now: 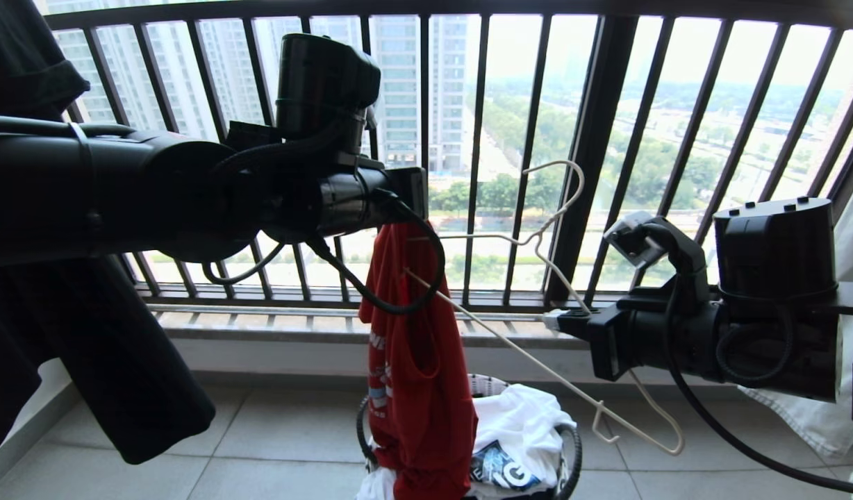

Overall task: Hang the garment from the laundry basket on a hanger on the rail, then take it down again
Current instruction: Hang the clothes on the clothes rack

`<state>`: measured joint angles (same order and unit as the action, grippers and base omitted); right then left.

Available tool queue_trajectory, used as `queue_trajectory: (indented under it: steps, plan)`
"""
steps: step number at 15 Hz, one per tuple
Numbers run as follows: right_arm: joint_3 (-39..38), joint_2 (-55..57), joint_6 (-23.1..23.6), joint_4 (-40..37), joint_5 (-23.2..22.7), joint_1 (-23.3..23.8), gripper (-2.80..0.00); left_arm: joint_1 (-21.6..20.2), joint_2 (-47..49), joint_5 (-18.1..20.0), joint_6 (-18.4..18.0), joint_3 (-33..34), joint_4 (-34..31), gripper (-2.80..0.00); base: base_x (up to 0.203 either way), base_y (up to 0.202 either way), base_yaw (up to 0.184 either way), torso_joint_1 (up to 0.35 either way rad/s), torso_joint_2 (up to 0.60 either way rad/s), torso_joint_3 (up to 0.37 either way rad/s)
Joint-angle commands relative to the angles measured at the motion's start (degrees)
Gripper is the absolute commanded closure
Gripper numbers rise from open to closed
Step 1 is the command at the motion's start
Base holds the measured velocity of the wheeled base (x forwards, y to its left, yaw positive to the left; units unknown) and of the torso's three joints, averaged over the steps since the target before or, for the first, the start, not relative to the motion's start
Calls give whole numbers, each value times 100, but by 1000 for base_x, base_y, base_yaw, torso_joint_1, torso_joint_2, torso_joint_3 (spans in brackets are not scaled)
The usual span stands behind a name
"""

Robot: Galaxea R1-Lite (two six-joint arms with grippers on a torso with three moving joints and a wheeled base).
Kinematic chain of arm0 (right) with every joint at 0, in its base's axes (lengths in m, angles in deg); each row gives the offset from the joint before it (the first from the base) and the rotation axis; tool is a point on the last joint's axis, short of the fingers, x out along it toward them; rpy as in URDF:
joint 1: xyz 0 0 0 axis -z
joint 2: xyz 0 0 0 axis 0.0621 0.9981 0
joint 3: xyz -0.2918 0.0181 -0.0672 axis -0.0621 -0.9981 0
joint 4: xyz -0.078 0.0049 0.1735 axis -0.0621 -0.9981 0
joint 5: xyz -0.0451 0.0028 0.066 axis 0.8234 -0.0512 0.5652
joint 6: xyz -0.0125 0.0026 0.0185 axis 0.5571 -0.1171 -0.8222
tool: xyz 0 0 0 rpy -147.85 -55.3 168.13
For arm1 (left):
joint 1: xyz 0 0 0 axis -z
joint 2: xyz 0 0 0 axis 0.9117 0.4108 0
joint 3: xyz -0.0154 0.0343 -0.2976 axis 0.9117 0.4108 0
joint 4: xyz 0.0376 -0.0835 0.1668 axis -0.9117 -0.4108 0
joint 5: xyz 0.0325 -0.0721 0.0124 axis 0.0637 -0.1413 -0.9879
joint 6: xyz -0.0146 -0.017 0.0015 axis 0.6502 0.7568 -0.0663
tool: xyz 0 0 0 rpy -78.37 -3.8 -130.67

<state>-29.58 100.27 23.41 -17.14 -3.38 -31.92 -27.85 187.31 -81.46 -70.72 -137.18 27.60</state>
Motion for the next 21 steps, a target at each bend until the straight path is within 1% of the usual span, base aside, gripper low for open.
queue_trajectory:
  steps: [1, 2, 9, 11, 13, 15, 18, 19, 21]
  plan:
    - [3, -5, 4, 13, -7, 16, 0, -90, 41, -3, -8, -8, 13, 0, 0, 0, 0, 0, 0, 0]
    - [8, -5, 4, 21, -7, 22, 0, -58, 17, 12, -8, 24, 3, 0, 0, 0, 0, 0, 0, 0]
    - [-10, 136, -5, 48, -25, -29, 0, 669, -171, 64, 119, 326, -47, 0, 0, 0, 0, 0, 0, 0]
    - [-1, 136, -14, 57, -25, -29, 0, 794, -202, 64, 168, 357, -57, 0, 0, 0, 0, 0, 0, 0]
    - [-1, 136, -23, 57, -16, -29, 0, 950, -209, 64, 322, 345, -166, 0, 0, 0, 0, 0, 0, 0]
    - [-1, 143, -23, 57, -25, -29, 0, 1158, -259, 64, 551, 316, -328, 0, 0, 0, 0, 0, 0, 0]
    - [-11, 145, -23, 57, -42, -58, 0, 1356, -298, 72, 690, 359, -338, 0, 0, 0, 0, 0, 0, 0]
    - [-24, 168, -35, 57, -42, -152, 0, 1419, -299, 73, 747, 375, -338, 0, 0, 0, 0, 0, 0, 0]
    - [-27, 233, -58, 99, -34, -214, 0, 1440, -299, 81, 792, 384, -338, 0, 0, 0, 0, 0, 0, 0]
